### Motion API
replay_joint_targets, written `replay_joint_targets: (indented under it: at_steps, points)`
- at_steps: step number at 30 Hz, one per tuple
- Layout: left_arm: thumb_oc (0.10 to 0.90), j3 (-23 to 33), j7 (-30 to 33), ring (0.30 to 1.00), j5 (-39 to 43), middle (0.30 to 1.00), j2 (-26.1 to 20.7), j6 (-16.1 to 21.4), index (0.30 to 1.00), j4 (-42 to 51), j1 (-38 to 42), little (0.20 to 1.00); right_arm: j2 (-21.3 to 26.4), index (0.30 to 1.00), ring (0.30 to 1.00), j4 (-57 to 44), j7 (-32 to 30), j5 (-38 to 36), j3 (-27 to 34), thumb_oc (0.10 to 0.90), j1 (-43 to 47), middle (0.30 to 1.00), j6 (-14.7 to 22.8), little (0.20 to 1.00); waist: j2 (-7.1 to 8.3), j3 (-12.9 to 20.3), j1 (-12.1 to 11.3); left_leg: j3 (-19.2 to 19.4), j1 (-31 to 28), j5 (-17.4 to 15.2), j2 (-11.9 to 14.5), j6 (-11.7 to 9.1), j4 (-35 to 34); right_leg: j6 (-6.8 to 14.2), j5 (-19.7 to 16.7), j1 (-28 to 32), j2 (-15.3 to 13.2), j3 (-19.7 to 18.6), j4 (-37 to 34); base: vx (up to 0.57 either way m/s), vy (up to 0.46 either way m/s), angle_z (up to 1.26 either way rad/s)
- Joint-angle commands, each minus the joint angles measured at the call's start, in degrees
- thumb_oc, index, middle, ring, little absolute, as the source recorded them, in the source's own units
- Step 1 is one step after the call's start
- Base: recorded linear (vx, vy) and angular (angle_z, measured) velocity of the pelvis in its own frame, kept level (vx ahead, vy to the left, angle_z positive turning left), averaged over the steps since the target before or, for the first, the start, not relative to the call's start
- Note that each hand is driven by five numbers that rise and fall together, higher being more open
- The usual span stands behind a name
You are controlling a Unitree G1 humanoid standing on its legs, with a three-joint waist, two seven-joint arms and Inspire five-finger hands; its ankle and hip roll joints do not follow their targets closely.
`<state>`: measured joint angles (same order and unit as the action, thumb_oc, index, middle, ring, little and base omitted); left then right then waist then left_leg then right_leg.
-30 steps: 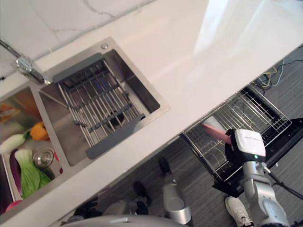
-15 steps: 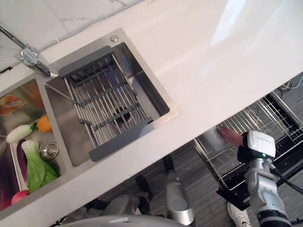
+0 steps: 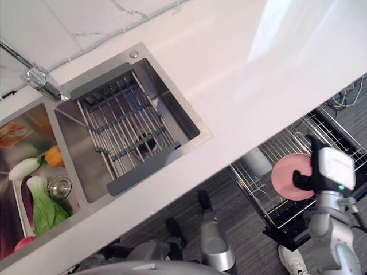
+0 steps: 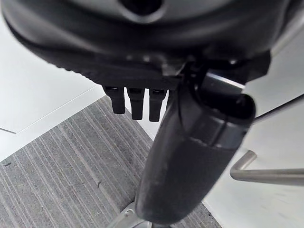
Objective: Place the dishes in the dishwasher.
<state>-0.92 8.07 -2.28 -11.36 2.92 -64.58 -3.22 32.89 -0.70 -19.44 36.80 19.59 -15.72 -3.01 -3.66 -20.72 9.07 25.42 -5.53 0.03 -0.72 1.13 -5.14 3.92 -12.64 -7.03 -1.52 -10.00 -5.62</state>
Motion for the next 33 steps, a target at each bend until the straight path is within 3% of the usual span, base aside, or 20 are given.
replay_joint_targets:
  at_steps: [1, 4, 9, 15, 16, 18, 21, 23, 33]
  points:
    - [0.8, -0.2, 0.8, 0.9, -0.4, 0.9, -1.8, 1.2, 0.9, -3.1, 1.9, 0.9, 0.2, 0.9, 0.9, -0.9, -7.9, -3.9, 7.1, 0.8, 2.8, 0.9, 0.8, 0.9, 3.39, 5.5, -0.4, -3.3, 2.2, -8.2, 2.3, -2.6, 8.6, 7.4, 8.1, -2.8, -6.7, -1.5, 6.6, 0.0, 0.0, 0.0]
    - [0.8, -0.9, 0.6, 0.9, 0.3, 0.9, -2.0, 0.9, 0.9, -3.1, 2.2, 0.9, 0.1, 0.9, 0.9, 10.0, -12.1, -11.8, 12.8, 0.8, 2.0, 0.9, -1.9, 0.9, 3.93, 6.2, 0.0, -3.7, 2.1, -8.0, 2.6, -2.8, 8.2, 7.1, 8.2, -2.6, -6.5, -1.3, 6.1, 0.0, -0.021, -0.01]
    - [0.8, -1.6, -0.6, 0.9, 0.8, 0.9, -2.4, 0.2, 0.9, -3.9, 3.0, 0.9, 0.7, 0.9, 0.9, 26.5, -14.7, -20.0, 16.0, 0.8, 1.3, 0.9, -4.8, 0.9, 3.75, 6.9, 0.3, -5.1, 2.9, -7.7, 2.6, -3.0, 7.9, 6.8, 8.5, -2.7, -6.8, -0.6, 6.2, -0.01, -0.008, 0.08]
    - [0.8, -2.1, -1.2, 0.9, 1.3, 0.9, -2.5, -0.1, 0.9, -4.2, 3.2, 0.9, 0.0, 0.9, 0.9, 36.4, -15.8, -25.8, 17.0, 0.8, 1.0, 0.9, -5.4, 0.9, 2.76, 7.7, 0.1, -6.7, 3.6, -7.1, 2.5, -3.2, 7.4, 6.2, 8.9, -2.2, -7.3, 0.6, 5.6, 0.0, -0.001, 0.04]
    - [0.8, -2.5, -1.2, 0.9, 1.2, 0.9, -2.3, -0.1, 0.9, -4.3, 3.3, 0.9, -1.2, 0.3, 0.3, 37.2, -14.7, -27.0, 15.5, 0.4, 1.4, 0.3, -3.9, 0.3, 2.56, 7.8, -0.1, -7.0, 4.2, -6.4, 2.4, -3.3, 7.3, 6.0, 8.7, -2.4, -7.4, 0.6, 5.5, -0.01, -0.008, 0.13]
    - [0.8, -2.5, -1.3, 0.9, 1.1, 0.9, -2.3, -0.1, 0.9, -4.4, 3.2, 0.9, -1.6, 0.3, 0.3, 36.8, -14.1, -26.7, 14.2, 0.4, 1.6, 0.3, -3.5, 0.3, 2.47, 7.9, -0.1, -7.4, 4.3, -6.3, 2.4, -3.4, 7.3, 6.0, 8.8, -2.5, -7.5, 0.8, 5.4, -0.02, -0.015, 0.13]
    - [0.8, -2.8, -1.1, 0.9, 0.7, 0.9, -2.0, -0.2, 0.9, -4.6, 3.2, 0.9, -3.8, 0.3, 0.3, 32.1, -11.4, -24.6, 7.5, 0.4, 4.2, 0.3, -1.5, 0.3, 2.02, 7.5, -0.6, -8.0, 4.5, -6.1, 2.4, -3.3, 7.4, 5.7, 9.0, -2.2, -7.7, 1.2, 5.5, -0.01, -0.005, 0.05]
    - [0.8, -3.4, -0.9, 0.9, 0.8, 0.9, -1.7, 0.2, 0.9, -4.3, 3.0, 0.9, -3.5, 0.3, 0.3, 28.8, -9.3, -20.8, 0.8, 0.4, 7.6, 0.3, -0.9, 0.3, 1.59, 7.2, -1.9, -8.3, 4.3, -6.2, 2.5, -3.4, 7.5, 5.7, 9.4, -1.4, -7.8, 1.8, 5.5, 0.0, -0.01, 0.03]
    - [0.8, -5.3, 0.0, 0.9, 1.7, 0.9, -1.7, 1.0, 0.9, -2.4, 3.8, 0.9, -1.5, 0.3, 0.3, 23.9, -4.1, -13.5, -16.9, 0.4, 21.2, 0.3, 1.7, 0.3, 1.27, 7.5, -6.8, -11.9, 4.6, -4.9, 2.7, -4.0, 7.1, 4.8, 10.5, 1.7, -8.6, 5.7, 4.7, 0.0, -0.04, 0.16]
